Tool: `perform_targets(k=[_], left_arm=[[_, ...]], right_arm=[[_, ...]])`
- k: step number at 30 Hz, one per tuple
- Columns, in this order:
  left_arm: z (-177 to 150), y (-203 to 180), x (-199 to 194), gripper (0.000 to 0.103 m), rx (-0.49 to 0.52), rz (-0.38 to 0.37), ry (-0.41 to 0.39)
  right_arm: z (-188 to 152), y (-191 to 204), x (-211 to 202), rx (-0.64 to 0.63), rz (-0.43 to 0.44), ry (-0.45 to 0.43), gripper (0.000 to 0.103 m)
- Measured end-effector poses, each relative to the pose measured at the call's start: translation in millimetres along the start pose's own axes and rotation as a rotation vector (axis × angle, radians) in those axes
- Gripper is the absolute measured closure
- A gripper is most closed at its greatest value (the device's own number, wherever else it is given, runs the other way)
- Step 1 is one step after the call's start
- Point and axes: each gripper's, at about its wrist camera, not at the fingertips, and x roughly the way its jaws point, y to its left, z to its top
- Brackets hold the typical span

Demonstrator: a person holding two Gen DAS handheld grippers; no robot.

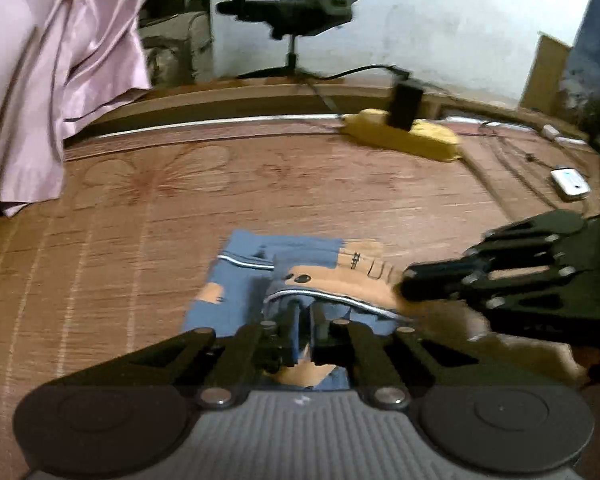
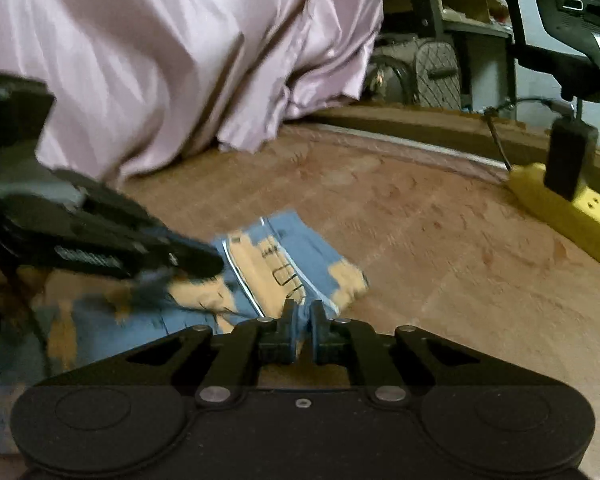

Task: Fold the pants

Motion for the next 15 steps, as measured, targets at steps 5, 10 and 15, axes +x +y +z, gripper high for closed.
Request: perform_targets(k=[5, 10, 15], left_arm=[[3.9, 29.2, -4.1, 0.087, -0.147, -0.017, -0.031], [18.6, 62.7, 25.6, 0.086, -0.289, -0.150, 0.095], [22.8, 71.1, 37.0, 0.054, -0.321, -0.269, 0.125]], right_arm=[[-16.2, 17.0, -3.3, -0.123, -0.046, -0.018, 0.096], [-19.7, 12.6, 0.1, -0.110, -0.051, -0.002, 0.095], [-23.7, 14.7, -1.5, -0.139, -0.057, -0.011, 0.094]])
